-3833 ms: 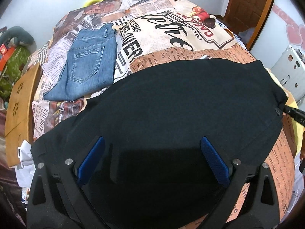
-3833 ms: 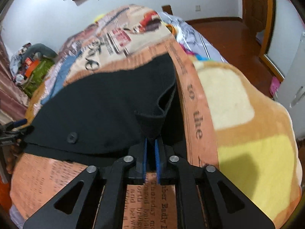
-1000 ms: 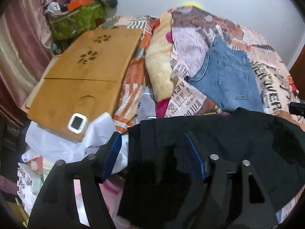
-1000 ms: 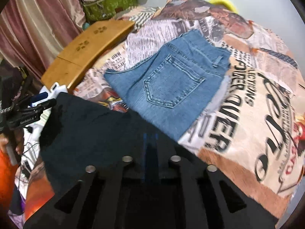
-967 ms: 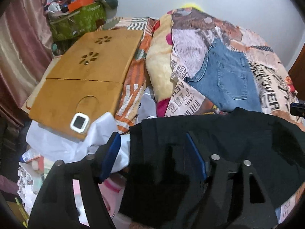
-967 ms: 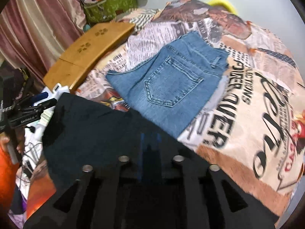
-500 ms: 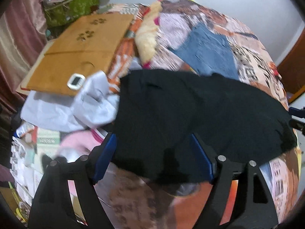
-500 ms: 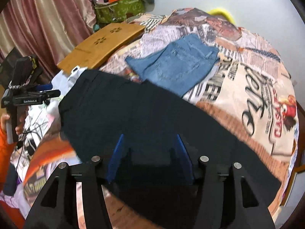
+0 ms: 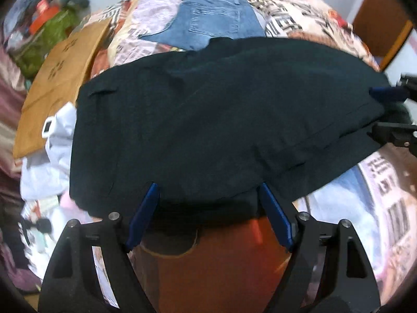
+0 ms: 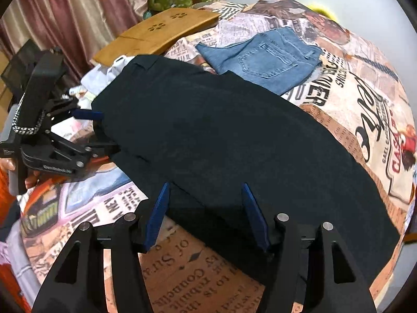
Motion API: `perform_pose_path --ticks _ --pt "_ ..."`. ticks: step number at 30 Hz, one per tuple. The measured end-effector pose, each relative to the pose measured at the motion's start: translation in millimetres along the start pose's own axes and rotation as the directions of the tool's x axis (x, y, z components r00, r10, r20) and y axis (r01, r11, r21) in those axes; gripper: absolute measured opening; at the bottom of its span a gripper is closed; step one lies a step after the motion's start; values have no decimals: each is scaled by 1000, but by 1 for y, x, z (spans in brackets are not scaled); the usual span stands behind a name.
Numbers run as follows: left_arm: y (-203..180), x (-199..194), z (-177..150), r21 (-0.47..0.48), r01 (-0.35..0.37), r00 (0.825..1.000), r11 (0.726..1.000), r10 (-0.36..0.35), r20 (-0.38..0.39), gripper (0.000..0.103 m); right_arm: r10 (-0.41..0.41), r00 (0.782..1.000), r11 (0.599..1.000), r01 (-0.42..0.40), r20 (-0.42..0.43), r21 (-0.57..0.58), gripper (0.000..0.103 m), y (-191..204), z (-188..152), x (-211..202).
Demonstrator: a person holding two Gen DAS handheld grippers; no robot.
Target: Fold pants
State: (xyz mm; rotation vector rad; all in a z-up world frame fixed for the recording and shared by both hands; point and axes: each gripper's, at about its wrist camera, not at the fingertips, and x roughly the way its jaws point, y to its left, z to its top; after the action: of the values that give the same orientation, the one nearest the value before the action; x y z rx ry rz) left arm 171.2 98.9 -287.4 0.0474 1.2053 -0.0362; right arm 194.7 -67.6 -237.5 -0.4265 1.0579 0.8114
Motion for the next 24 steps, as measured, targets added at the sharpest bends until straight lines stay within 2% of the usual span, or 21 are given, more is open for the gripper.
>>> perform_pose_path --ticks 3,7,10,12,14,18,21,23,24 --pt "-4 5 5 47 3 1000 999 -4 8 80 -29 1000 998 29 -5 -61 56 10 1 7" --pt "-4 9 6 79 23 1000 997 -24 8 80 -20 1000 993 19 -9 -119 56 16 5 14" --pt "-5 11 7 87 18 1000 996 -20 20 80 -18 1000 992 18 1 -127 44 18 8 18" --pt "-3 12 8 77 27 999 997 -29 21 78 -14 1000 992 15 9 -129 20 20 9 19" --pt "-2 11 7 73 40 999 997 -42 25 74 8 1000 994 -6 16 -111 12 19 10 19" --pt "-3 2 0 84 38 998 996 -42 45 71 31 998 996 -27 54 -83 6 17 10 12" --pt "-1 -1 -7 103 3 998 995 -10 64 70 67 994 997 -64 89 -37 5 11 10 2" --pt "4 2 -10 101 -29 998 994 23 58 63 89 990 996 -88 110 -17 4 9 10 -5" --pt "6 4 -10 100 -56 997 993 51 52 52 93 988 996 -92 119 -14 4 8 10 -8"
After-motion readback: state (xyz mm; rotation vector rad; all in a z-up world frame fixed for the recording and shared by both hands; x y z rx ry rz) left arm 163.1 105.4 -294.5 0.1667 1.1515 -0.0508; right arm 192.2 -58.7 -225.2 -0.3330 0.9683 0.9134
